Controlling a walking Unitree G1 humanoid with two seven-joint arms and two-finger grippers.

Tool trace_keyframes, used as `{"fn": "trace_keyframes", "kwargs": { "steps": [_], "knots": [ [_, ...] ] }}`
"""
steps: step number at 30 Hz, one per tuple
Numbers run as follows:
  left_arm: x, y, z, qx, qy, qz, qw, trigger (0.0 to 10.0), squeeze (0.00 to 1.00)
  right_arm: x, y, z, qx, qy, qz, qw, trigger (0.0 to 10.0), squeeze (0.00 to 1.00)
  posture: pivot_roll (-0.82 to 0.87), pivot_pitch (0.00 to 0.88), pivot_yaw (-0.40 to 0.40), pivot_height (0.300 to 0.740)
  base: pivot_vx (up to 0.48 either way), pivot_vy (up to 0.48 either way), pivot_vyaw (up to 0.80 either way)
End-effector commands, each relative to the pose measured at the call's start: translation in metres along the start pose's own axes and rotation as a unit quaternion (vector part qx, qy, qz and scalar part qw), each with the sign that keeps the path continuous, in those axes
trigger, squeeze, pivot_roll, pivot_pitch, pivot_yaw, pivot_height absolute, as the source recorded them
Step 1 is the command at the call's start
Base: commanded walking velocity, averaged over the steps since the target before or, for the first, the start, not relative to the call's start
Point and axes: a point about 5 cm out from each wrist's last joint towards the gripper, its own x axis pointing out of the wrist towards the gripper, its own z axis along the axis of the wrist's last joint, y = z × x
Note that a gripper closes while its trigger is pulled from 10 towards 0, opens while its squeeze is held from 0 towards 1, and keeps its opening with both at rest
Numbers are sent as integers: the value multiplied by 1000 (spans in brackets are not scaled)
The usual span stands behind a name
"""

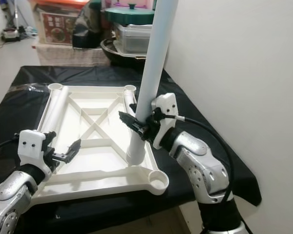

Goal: Building children table

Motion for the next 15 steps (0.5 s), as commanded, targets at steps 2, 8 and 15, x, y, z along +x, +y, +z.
{"fn": "trace_keyframes", "kwargs": {
  "steps": [2, 8, 15],
  "knots": [
    [3, -3, -1, 10, 3, -10, 1000, 10000, 0, -6, -2, 3, -6, 0, 6, 1000, 10000, 0, 28, 0, -90, 740, 0, 0, -800],
    [5, -8, -4, 16, 5, -17, 1000, 10000, 0, -13, -6, 3, -13, 6, 24, 1000, 10000, 0, 25, 0, -89, 740, 0, 0, -288],
    [5, -8, -5, 19, 6, -17, 1000, 10000, 0, -25, 6, -2, -7, 23, 113, 993, 10000, 0, 25, 0, -95, 740, 0, 0, 0]
  ]
}}
